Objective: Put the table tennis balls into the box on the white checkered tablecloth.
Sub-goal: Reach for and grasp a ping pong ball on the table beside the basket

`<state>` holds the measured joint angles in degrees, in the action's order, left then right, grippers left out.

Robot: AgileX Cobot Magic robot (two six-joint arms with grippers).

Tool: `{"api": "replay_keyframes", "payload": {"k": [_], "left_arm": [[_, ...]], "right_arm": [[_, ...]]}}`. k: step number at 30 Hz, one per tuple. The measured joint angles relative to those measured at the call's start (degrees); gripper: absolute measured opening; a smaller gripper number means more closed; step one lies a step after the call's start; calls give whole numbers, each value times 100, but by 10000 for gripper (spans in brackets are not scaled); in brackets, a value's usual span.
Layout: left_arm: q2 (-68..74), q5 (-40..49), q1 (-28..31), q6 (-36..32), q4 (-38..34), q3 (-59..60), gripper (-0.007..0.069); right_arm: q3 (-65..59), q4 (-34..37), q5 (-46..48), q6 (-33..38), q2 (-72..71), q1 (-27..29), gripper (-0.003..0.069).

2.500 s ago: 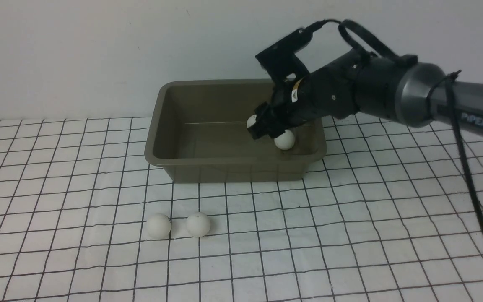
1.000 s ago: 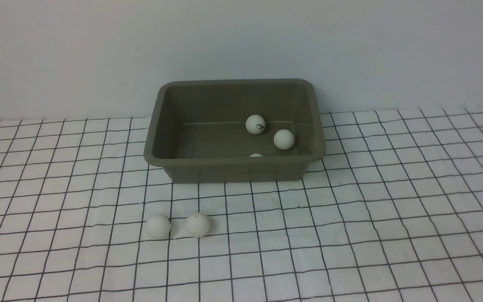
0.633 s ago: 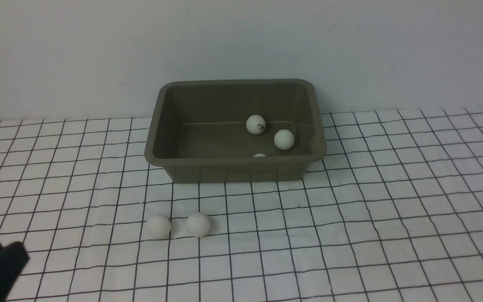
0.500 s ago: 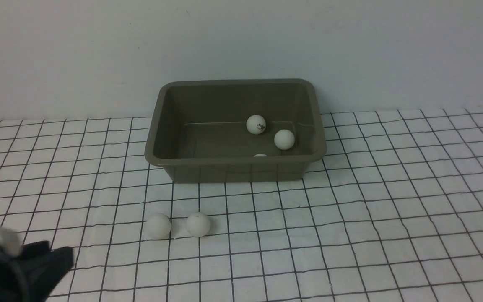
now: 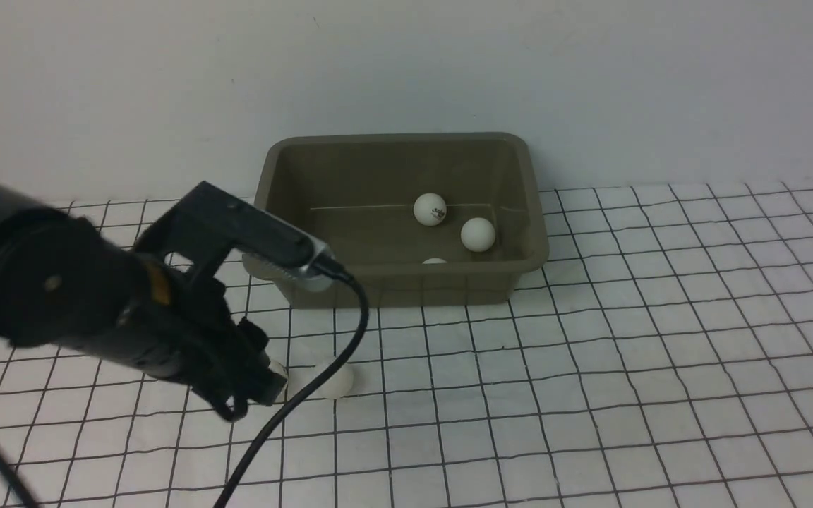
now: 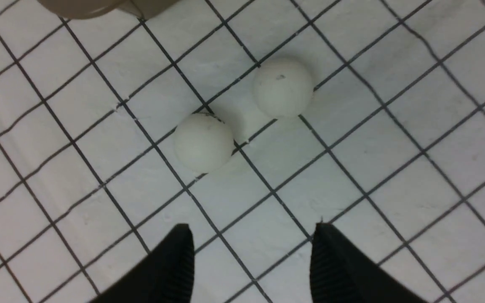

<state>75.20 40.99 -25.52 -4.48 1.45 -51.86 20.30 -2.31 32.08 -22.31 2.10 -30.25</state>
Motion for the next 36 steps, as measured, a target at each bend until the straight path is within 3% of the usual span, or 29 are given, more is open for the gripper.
{"api": "replay_keyframes", "payload": {"k": [9, 19, 36], "left_arm": [[1284, 247, 27, -19, 368, -901, 443], [1772, 40, 513, -13, 485, -907, 451], [2675, -527, 532, -86, 347, -908, 451]], "right_arm": [[0, 173, -58, 0, 0, 7, -17], [0, 168, -58, 0, 0, 9, -17], [0, 147, -59, 0, 0, 9, -17]]}}
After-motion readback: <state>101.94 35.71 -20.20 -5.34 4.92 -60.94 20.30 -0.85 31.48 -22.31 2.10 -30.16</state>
